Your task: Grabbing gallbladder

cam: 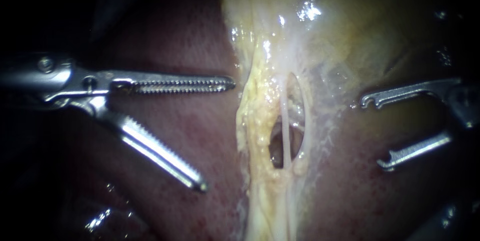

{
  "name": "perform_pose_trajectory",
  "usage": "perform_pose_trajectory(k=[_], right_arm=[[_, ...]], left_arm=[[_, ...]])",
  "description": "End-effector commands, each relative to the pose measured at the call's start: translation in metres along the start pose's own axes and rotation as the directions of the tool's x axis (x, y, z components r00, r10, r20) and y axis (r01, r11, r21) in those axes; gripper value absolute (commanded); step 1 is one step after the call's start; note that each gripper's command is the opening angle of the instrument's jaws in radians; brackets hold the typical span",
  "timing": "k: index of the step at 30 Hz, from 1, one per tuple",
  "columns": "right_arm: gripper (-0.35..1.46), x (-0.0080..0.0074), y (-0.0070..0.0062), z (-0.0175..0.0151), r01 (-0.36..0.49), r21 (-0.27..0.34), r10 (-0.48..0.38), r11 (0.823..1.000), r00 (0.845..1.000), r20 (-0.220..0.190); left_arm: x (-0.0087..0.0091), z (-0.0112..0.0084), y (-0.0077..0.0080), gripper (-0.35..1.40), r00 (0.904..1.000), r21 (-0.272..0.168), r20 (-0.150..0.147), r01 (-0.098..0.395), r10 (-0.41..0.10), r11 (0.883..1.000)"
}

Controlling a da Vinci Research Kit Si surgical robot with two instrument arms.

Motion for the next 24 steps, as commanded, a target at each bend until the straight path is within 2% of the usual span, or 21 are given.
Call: perform_pose_trajectory(k=[1, 12, 16, 24], right_arm=[[0.58, 0.0000, 0.0000, 0.0000, -0.003, -0.001, 0.003, 1.000, 1.000, 0.000], [0.58, 0.0000, 0.0000, -0.0001, -0.009, -0.001, 0.009, 1.000, 1.000, 0.000], [0.58, 0.0000, 0.0000, -0.0001, -0.015, -0.001, 0.015, 1.000, 1.000, 0.001], [0.58, -0.0001, 0.0000, -0.0001, -0.014, -0.001, 0.014, 1.000, 1.000, 0.001]], left_arm=[[0.0000, -0.0001, -0.0001, 1.09, 1.0000, 0.001, 0.000, 0.000, 0.000, 1.000], [-0.0002, -0.0005, 0.0002, 1.09, 1.0000, 0.002, 0.001, -0.004, 0.004, 1.000], [-0.0002, -0.0003, 0.0006, 1.08, 0.9997, -0.024, 0.004, 0.026, -0.026, 0.999], [0.0006, 0.0006, 0.0021, 1.03, 0.9970, -0.038, -0.030, 0.070, -0.071, 0.997]])
